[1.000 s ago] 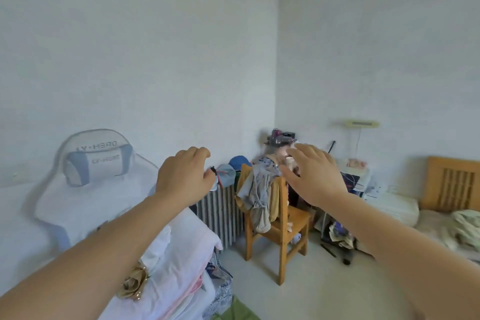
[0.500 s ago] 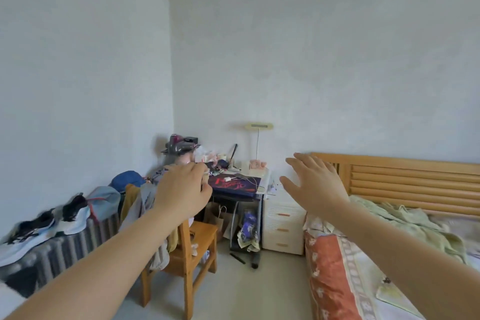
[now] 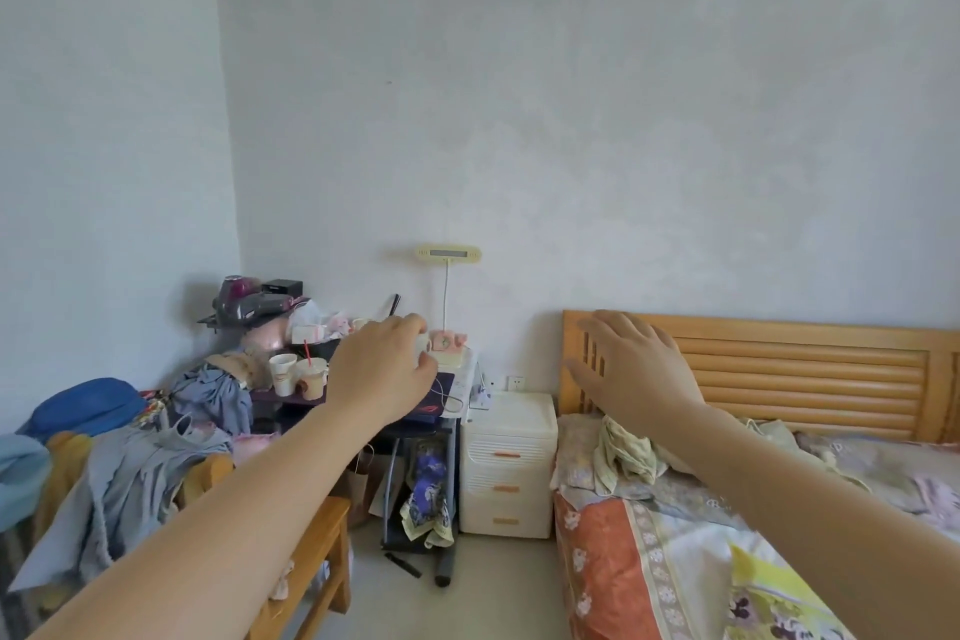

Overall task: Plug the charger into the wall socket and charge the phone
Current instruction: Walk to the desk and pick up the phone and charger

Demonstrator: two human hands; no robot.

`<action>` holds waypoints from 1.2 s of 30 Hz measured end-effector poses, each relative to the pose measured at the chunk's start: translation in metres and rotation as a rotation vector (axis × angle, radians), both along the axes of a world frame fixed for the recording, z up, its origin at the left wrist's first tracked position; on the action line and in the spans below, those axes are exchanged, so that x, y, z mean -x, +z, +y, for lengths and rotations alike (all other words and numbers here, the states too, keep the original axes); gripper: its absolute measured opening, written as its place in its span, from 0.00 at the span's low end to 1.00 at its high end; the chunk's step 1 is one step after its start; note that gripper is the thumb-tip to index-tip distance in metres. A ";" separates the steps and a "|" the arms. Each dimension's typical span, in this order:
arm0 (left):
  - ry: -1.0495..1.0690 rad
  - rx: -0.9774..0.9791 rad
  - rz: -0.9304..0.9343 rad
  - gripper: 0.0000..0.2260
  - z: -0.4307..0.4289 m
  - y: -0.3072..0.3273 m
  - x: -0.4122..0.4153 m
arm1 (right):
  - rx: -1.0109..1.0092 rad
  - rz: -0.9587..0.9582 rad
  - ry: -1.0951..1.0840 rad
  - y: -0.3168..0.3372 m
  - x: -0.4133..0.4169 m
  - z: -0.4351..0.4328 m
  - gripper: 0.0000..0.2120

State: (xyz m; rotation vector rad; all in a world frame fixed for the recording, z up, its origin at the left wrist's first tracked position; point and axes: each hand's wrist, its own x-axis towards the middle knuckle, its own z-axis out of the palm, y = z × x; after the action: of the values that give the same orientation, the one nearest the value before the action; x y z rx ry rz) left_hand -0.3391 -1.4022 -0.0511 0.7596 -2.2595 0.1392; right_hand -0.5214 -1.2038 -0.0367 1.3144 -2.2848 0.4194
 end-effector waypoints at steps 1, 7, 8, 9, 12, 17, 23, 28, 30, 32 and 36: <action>-0.010 -0.007 0.003 0.15 -0.015 0.000 0.013 | 0.000 0.001 -0.004 -0.002 0.011 -0.014 0.27; -0.064 0.027 -0.006 0.16 -0.122 -0.001 0.092 | 0.007 -0.026 -0.031 -0.007 0.079 -0.117 0.27; -0.069 0.038 -0.011 0.16 -0.142 0.000 0.104 | 0.007 -0.029 -0.037 -0.007 0.090 -0.136 0.28; -0.072 0.047 -0.019 0.16 -0.162 0.001 0.115 | 0.008 -0.033 -0.043 -0.007 0.101 -0.155 0.28; -0.077 0.048 -0.051 0.17 -0.217 0.003 0.149 | 0.014 -0.047 -0.061 -0.009 0.131 -0.207 0.28; -0.087 0.042 -0.081 0.17 -0.288 -0.010 0.200 | -0.001 -0.088 -0.069 -0.021 0.179 -0.277 0.28; -0.079 0.029 -0.100 0.16 -0.356 -0.033 0.258 | -0.040 -0.097 -0.072 -0.044 0.242 -0.345 0.27; -0.052 -0.001 -0.122 0.17 -0.411 -0.048 0.312 | -0.041 -0.109 -0.031 -0.056 0.305 -0.406 0.27; -0.020 -0.004 -0.132 0.18 -0.433 -0.050 0.339 | -0.040 -0.113 -0.004 -0.057 0.333 -0.432 0.27; 0.007 0.003 -0.142 0.18 -0.457 -0.049 0.367 | -0.049 -0.108 0.021 -0.059 0.362 -0.458 0.27; 0.056 -0.005 -0.132 0.17 -0.498 -0.042 0.418 | -0.085 -0.100 0.068 -0.063 0.412 -0.504 0.27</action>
State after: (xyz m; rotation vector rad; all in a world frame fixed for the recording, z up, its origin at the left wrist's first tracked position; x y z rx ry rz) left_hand -0.7570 -1.9000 -0.0931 0.8388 -2.3642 0.2163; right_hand -0.9333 -1.7081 -0.1001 1.4469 -2.3686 0.4236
